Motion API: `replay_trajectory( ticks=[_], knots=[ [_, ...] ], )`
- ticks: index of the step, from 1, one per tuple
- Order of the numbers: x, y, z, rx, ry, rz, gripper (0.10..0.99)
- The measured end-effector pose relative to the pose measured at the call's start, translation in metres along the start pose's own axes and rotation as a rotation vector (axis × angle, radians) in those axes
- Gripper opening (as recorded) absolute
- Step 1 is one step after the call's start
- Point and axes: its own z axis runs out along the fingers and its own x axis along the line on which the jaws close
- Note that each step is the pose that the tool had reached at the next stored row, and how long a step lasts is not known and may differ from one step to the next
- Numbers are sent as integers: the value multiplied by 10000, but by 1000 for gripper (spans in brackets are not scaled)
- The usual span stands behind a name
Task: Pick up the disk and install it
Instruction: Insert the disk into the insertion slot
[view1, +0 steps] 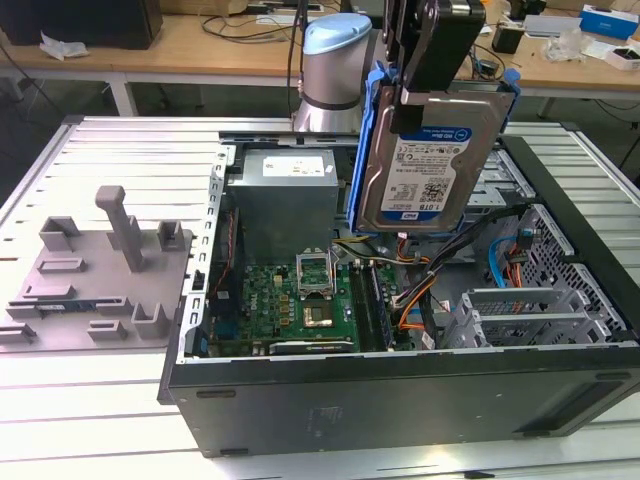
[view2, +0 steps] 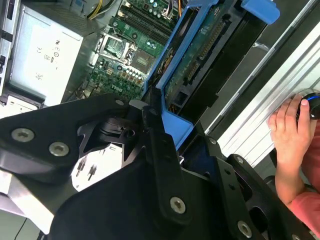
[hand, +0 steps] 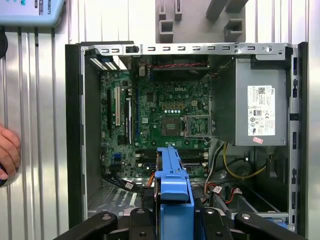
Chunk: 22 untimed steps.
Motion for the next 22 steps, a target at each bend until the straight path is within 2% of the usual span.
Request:
replay_trajectory(
  ticks=[13,16,17,18,22],
  knots=[
    [1,1,2,4,-7,1,365],
    [28,8,4,68,-194,4,365],
    [65,9,7,106,-266,4,365],
    [86,10,10,107,-273,7,365],
    [137,9,15,120,-403,13,365]
  ],
)
